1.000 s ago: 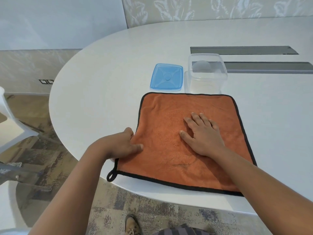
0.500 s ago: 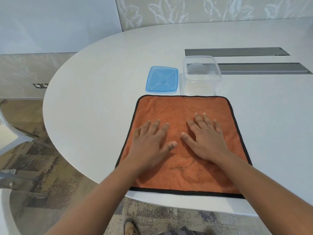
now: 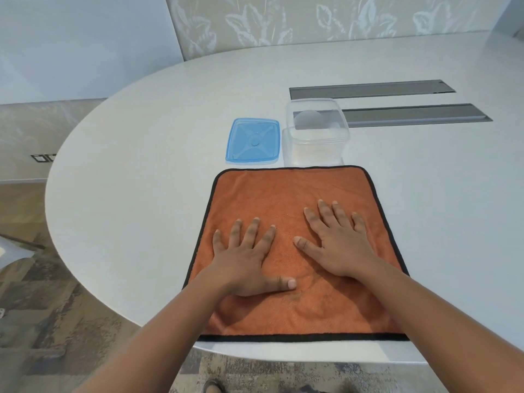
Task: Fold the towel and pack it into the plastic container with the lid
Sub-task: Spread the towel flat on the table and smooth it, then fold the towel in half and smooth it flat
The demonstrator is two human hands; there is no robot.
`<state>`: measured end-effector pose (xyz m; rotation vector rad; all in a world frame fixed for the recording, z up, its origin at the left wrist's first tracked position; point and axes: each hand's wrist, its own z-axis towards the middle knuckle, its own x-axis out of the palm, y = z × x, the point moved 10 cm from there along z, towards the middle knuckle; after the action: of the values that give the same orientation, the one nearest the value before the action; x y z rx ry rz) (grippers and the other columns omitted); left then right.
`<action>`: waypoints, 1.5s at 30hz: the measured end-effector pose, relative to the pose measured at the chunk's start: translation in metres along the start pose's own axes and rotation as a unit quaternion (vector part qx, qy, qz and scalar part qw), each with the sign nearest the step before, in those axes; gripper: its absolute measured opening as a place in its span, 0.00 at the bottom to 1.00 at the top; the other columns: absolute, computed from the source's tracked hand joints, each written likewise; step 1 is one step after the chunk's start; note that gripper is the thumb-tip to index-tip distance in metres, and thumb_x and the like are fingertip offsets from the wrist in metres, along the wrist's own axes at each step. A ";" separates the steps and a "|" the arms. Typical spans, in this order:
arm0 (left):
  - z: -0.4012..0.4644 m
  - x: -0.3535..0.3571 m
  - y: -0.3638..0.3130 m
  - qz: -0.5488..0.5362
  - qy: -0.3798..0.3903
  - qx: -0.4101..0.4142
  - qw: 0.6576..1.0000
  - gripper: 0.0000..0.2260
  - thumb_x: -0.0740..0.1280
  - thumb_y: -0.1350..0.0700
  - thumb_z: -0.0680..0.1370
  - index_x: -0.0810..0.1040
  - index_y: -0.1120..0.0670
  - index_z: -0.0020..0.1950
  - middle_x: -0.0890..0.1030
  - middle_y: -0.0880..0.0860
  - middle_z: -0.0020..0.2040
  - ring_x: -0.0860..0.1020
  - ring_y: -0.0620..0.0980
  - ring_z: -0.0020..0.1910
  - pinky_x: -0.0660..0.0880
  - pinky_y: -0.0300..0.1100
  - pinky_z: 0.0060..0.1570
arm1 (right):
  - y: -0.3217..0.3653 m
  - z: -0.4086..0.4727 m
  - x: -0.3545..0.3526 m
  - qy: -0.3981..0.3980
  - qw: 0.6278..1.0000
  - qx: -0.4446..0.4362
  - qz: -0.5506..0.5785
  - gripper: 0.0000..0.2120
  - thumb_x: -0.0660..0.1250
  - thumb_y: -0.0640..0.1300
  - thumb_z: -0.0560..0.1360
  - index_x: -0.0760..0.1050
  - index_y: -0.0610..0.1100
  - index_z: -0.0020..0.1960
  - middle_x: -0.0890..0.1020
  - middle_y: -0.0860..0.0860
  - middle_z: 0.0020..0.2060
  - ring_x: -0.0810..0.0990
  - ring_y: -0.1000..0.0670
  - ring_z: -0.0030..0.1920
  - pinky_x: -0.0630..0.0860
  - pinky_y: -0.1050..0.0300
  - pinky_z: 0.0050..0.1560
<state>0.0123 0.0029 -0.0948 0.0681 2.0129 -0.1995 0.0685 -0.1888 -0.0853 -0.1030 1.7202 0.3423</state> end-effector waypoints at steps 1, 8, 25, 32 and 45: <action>0.002 -0.003 -0.001 -0.020 -0.001 -0.001 1.000 0.56 0.45 0.11 0.57 0.28 0.34 0.76 0.30 0.47 0.81 0.27 0.57 0.78 0.30 0.69 0.72 | -0.001 0.000 0.000 0.006 1.000 -0.001 0.008 0.44 0.35 0.81 0.70 0.40 0.63 0.81 0.41 0.54 0.83 0.36 0.47 0.82 0.37 0.36 0.76; 0.044 -0.071 0.027 -0.160 -0.178 -0.035 0.970 0.43 0.45 0.19 0.71 0.49 0.38 0.82 0.44 0.50 0.85 0.38 0.54 0.82 0.39 0.61 0.76 | -0.024 0.022 -0.041 -0.078 0.996 0.030 0.042 0.37 0.47 0.72 0.78 0.62 0.53 0.79 0.56 0.49 0.82 0.49 0.45 0.82 0.49 0.36 0.77; 0.127 -0.144 0.125 -0.177 -0.239 -0.137 0.945 0.15 0.60 0.55 0.81 0.76 0.55 0.67 0.73 0.57 0.68 0.78 0.60 0.60 0.73 0.51 0.55 | -0.123 0.099 -0.092 -0.145 0.961 0.145 0.186 0.10 0.57 0.36 0.75 0.77 0.39 0.44 0.80 0.42 0.47 0.80 0.36 0.49 0.79 0.44 0.48; 0.144 -0.151 0.120 -0.136 -0.169 -0.132 0.967 0.18 0.63 0.62 0.76 0.73 0.52 0.65 0.73 0.54 0.61 0.76 0.55 0.52 0.75 0.50 0.51 | -0.138 0.117 -0.087 -0.111 0.954 0.179 0.212 0.23 0.64 0.38 0.75 0.75 0.45 0.71 0.79 0.45 0.66 0.78 0.42 0.64 0.76 0.44 0.64; 0.124 -0.186 0.127 -0.123 -0.269 -0.160 0.942 0.10 0.63 0.60 0.71 0.76 0.50 0.51 0.76 0.47 0.41 0.76 0.54 0.43 0.66 0.43 0.35 | -0.134 0.107 -0.124 -0.144 0.963 0.204 0.098 0.09 0.63 0.44 0.73 0.82 0.52 0.44 0.82 0.50 0.40 0.80 0.42 0.41 0.71 0.55 0.37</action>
<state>0.2207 0.1142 0.0058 -0.4075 1.4774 -0.0367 0.2271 -0.3017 -0.0014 0.4033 1.4799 0.1325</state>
